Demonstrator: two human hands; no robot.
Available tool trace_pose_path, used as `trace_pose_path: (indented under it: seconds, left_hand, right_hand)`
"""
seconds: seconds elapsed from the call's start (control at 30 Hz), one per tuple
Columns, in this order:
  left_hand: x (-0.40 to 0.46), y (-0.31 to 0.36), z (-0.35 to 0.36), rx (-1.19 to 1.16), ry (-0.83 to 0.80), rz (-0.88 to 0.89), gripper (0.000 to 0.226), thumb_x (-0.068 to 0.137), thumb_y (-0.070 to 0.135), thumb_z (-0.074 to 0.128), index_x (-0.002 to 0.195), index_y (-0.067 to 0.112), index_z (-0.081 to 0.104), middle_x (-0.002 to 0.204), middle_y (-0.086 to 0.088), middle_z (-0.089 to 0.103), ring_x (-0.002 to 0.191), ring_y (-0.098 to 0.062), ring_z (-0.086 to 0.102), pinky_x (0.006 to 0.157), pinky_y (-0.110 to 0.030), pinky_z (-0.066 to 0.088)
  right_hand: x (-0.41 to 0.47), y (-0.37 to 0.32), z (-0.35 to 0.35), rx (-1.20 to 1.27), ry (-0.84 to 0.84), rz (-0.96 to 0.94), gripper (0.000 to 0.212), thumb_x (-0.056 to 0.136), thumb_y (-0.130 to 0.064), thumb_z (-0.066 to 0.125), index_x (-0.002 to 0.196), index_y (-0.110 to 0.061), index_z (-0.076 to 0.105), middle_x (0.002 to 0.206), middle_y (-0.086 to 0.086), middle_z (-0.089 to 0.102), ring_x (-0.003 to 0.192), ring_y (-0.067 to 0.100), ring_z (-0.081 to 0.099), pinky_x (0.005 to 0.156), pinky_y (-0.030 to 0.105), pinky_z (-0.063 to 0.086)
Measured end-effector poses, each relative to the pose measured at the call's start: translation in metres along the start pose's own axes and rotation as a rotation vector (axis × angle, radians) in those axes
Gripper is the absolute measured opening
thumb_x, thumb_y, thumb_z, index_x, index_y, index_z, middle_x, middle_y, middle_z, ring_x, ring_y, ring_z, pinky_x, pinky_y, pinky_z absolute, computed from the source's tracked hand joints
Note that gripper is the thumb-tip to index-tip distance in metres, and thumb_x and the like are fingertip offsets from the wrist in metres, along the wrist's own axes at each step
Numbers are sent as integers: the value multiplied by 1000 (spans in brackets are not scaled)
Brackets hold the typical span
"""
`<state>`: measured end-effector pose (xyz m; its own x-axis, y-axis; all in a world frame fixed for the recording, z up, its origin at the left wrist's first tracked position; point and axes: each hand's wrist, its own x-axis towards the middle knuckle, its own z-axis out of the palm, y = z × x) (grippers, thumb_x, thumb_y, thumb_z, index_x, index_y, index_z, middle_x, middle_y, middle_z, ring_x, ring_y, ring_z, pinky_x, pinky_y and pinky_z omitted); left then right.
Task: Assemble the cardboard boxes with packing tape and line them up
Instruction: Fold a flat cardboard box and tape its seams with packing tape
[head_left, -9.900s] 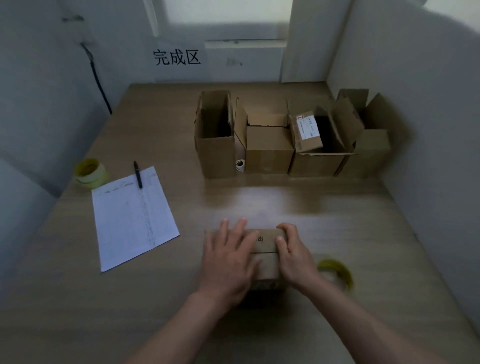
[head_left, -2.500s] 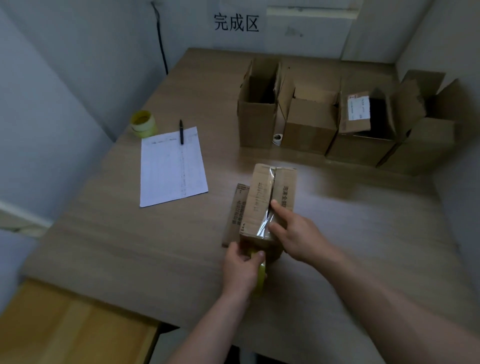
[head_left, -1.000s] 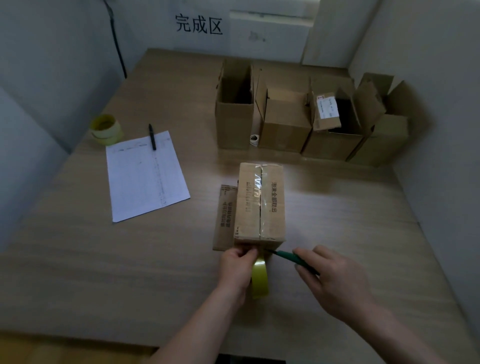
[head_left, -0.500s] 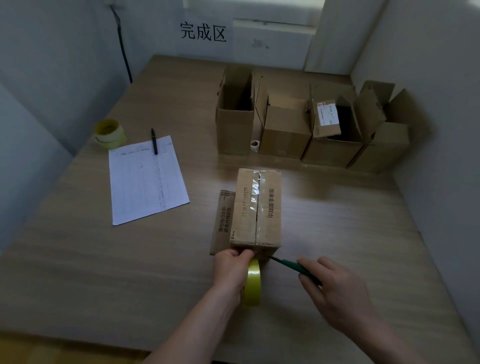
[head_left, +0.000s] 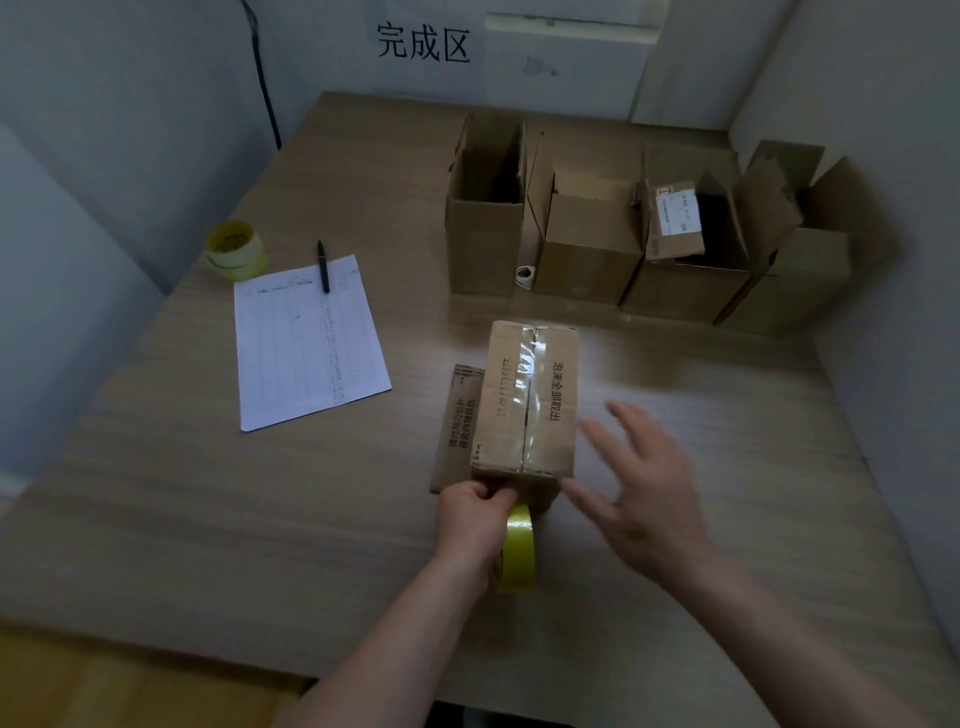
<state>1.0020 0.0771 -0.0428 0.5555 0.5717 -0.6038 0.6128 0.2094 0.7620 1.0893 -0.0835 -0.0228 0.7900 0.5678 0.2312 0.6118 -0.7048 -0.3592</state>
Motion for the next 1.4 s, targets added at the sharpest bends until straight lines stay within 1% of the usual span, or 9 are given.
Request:
trace_pose_path:
  seconds: [0.1,0.23,0.4,0.5,0.7,0.97,1.13,1.27,1.4]
  left_hand:
    - [5,-3,0,5,10,39,21,84,13,70,64,7,69,63,-5,68,64,-24,64,59,-37,50]
    - [13,-3,-1,148,38,111,30,82,15,70,53,12,63,51,0,59,56,-25,58,56,-30,38]
    - [9,-10,-9,527,-10,57,20,84,30,64,91,15,74,96,-5,74,97,-26,67,71,-30,47]
    - [0,-17,-14,611,-61,69,18,86,34,64,84,19,73,97,-3,74,99,-23,67,70,-27,45]
    - [-21,4,-23,238,-180,210,31,85,15,71,55,24,65,49,15,57,53,-1,48,54,-21,37]
    - [-67,31,-42,29,-199,231,15,85,8,70,72,12,75,61,6,64,58,-3,53,54,-16,40]
    - [-88,50,-44,-129,-134,239,13,88,5,67,84,9,78,70,2,71,60,-6,59,53,-16,43]
    - [-104,74,-32,-356,-195,183,16,93,4,59,98,7,74,87,-10,73,73,-18,67,58,-25,52]
    - [-116,83,-19,-396,-288,166,22,97,4,52,104,10,72,96,-17,74,84,-28,69,73,-37,54]
  right_hand:
    - [30,-35,16,19,-195,-193,56,80,-54,64,131,-32,57,149,9,45,140,33,36,106,53,41]
    - [34,-32,33,-28,-173,-262,45,85,-48,57,123,-26,66,139,13,55,132,37,47,94,49,54]
    - [36,-27,34,-130,-152,-319,44,82,-46,67,122,-28,66,135,13,58,126,37,52,84,48,59]
    - [36,-24,32,-135,-126,-335,43,87,-51,57,122,-27,66,134,14,59,124,38,53,84,46,59]
    - [37,-31,28,-15,-146,-290,47,82,-54,60,120,-27,66,134,11,58,126,36,51,84,46,57]
    - [43,-33,-12,121,-127,-162,64,74,-55,63,132,-28,57,149,-1,42,136,20,36,107,38,33]
    - [9,-46,-41,917,74,256,25,81,-40,62,105,-35,66,102,-7,70,100,16,65,81,33,56]
    - [-17,-53,-54,1157,-156,204,48,77,-37,69,124,-31,60,88,6,69,85,18,66,76,36,57]
    - [-20,-60,-58,1230,-257,247,53,86,-22,71,134,-35,52,105,-2,70,103,13,66,90,33,56]
